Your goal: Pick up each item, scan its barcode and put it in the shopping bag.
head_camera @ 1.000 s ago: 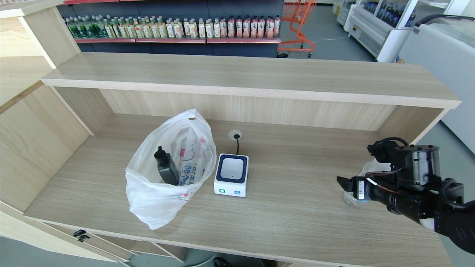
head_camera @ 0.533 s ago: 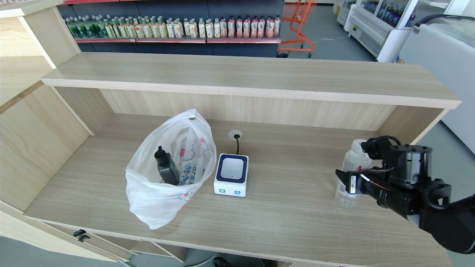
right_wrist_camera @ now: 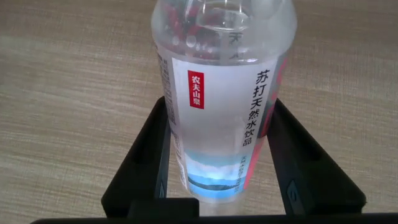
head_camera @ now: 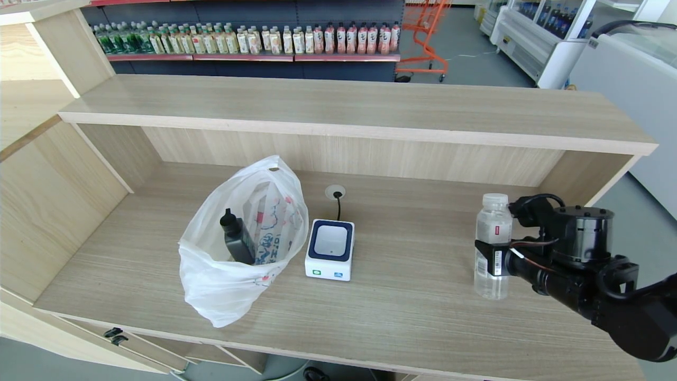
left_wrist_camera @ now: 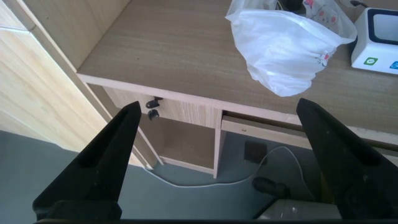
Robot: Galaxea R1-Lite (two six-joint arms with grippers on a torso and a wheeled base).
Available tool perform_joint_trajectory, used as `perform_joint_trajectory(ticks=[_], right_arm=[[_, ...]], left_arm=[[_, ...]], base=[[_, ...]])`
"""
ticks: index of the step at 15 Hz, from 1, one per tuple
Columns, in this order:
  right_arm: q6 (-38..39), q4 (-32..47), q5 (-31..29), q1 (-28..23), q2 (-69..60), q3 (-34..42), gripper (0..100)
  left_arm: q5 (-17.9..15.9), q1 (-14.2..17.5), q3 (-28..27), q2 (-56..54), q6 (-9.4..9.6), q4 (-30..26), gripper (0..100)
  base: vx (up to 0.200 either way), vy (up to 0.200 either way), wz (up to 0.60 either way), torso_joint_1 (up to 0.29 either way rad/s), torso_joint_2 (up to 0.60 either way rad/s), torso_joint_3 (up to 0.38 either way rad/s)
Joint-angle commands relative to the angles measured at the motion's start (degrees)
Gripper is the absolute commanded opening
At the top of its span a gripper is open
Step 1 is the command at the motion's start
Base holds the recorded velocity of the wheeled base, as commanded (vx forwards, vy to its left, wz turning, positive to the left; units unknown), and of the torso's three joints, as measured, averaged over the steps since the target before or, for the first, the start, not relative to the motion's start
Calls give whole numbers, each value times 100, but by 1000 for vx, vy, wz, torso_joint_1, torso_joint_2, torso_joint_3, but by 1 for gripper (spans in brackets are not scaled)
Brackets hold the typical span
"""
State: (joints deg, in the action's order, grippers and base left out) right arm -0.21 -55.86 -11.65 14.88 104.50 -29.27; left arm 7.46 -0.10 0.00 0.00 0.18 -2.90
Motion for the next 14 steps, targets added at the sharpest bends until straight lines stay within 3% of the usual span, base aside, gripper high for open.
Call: perform_joint_trajectory(ticks=[1,7,14], right_arm=[[-50,-66,58,6,-228,35,0],[-50,-241,260,23,-606,167,0],[697,-233,2545,638,-1784,185,0]], left_arm=[[1,1,0,9,-1,0,100],[1,1,0,9,-1,0,100],[1,1,0,9,-1,0,100]], base=[[0,0,0,0,0,0],[0,0,0,0,0,0],[0,0,0,0,0,0]])
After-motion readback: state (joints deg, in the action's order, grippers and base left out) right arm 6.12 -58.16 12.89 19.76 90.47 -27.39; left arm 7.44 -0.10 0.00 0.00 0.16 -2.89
